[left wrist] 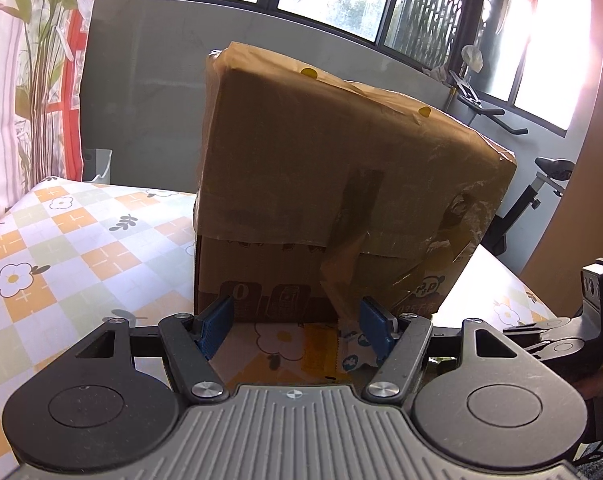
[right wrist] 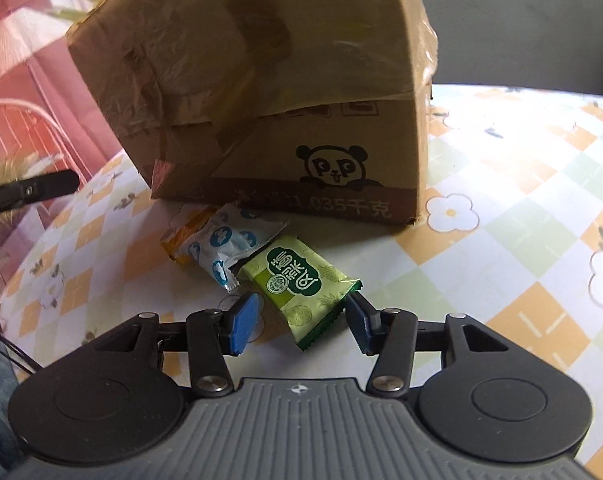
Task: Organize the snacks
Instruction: 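Return to the table and close the right tool on the green-wrapped cake, then close the left tool on the yellow wafer packet while the right tool holds the green cake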
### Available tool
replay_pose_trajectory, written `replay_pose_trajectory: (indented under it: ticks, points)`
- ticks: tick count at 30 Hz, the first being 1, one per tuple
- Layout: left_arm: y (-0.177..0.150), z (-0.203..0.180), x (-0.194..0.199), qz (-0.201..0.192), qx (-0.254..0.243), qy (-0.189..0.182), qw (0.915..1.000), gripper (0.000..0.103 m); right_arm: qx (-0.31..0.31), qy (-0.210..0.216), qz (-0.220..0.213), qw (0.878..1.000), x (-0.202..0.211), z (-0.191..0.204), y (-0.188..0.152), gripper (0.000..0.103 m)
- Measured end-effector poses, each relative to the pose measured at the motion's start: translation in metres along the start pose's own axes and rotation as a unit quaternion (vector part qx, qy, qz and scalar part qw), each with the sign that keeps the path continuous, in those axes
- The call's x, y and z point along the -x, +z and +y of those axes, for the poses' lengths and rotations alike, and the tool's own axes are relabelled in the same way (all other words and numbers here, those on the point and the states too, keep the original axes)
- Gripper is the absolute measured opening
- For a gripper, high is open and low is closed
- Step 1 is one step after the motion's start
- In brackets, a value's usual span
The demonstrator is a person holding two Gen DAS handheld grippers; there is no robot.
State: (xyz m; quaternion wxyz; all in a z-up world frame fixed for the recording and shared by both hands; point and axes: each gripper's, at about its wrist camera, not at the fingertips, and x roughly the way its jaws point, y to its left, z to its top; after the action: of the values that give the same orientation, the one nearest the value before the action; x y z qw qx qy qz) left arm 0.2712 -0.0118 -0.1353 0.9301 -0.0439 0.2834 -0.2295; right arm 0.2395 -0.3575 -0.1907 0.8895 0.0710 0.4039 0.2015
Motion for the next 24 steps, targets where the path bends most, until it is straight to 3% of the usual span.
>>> replay_pose_trajectory:
  ticks: [4, 8, 13, 17, 20, 24]
  points:
    - [-0.002, 0.002, 0.0, 0.003, 0.004, 0.001, 1.0, 0.071, 0.097, -0.033, -0.021, 0.995, -0.001, 0.017, 0.006, 0.057]
    - [-0.005, 0.002, 0.0, 0.007, 0.006, 0.003, 1.0, 0.071, 0.134, -0.017, -0.024, 0.991, -0.015, 0.021, 0.01, 0.061]
    - [-0.011, 0.005, -0.003, 0.019, 0.01, 0.008, 0.9997, 0.071, 0.133, -0.013, -0.015, 0.991, -0.026, 0.023, 0.01, 0.06]
    - [-0.011, 0.006, -0.009, 0.029, 0.011, 0.01, 0.9995, 0.071, 0.101, -0.03, -0.039, 0.994, -0.017, 0.012, 0.002, 0.048]
    - [-0.012, 0.003, -0.018, 0.04, 0.001, 0.006, 0.9992, 0.071, 0.045, -0.041, -0.069, 0.996, -0.006, -0.002, -0.009, 0.046]
    - [-0.017, -0.003, -0.038, 0.062, -0.018, 0.007, 0.9979, 0.071, 0.023, -0.053, -0.081, 0.995, -0.002, -0.009, -0.01, 0.045]
